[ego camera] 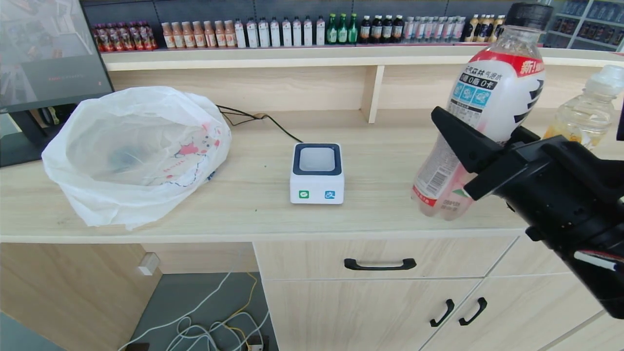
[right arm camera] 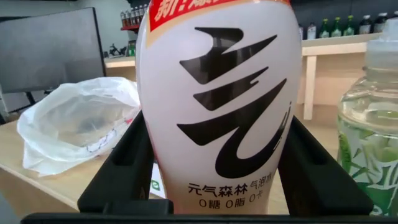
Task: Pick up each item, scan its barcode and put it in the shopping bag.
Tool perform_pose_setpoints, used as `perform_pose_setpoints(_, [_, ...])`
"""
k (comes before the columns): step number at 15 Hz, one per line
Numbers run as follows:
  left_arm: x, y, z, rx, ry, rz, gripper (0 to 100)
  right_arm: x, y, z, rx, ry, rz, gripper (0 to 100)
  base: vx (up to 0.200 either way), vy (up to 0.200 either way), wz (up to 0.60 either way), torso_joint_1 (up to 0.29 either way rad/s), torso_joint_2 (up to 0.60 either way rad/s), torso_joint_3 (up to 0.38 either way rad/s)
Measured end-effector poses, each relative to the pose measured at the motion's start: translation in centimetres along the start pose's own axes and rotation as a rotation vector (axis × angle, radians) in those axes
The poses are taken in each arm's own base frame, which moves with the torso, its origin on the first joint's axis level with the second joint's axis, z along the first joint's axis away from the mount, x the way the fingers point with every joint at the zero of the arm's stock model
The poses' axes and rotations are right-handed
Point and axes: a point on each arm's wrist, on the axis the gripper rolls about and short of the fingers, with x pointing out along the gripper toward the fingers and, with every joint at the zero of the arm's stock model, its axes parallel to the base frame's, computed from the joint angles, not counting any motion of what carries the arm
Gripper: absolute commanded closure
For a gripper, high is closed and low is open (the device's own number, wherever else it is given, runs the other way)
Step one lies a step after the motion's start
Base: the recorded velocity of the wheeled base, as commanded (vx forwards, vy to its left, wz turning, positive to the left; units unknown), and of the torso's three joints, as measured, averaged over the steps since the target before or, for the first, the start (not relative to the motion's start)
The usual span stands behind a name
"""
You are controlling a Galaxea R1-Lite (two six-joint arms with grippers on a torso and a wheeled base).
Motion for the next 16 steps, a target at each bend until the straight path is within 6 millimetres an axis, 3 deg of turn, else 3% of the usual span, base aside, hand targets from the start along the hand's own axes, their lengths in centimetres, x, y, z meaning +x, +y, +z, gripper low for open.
perform_pose_setpoints(8, [0.0, 0.0, 0.0, -0.004, 0.0, 0.0, 0, 1.9, -3.0, 1.5, -0.154, -0.071, -0.19, 100, 0.0, 0.0, 0.0, 0.0, 0.0, 0.0])
perform_pose_setpoints(16, [0.0, 0.0, 0.0, -0.014, 0.0, -0.001, 0, 2.2, -3.0, 1.9, -0.165, -0.086, -0.204, 100, 0.175, 0.2, 0.0, 0.001, 0.0, 0.001])
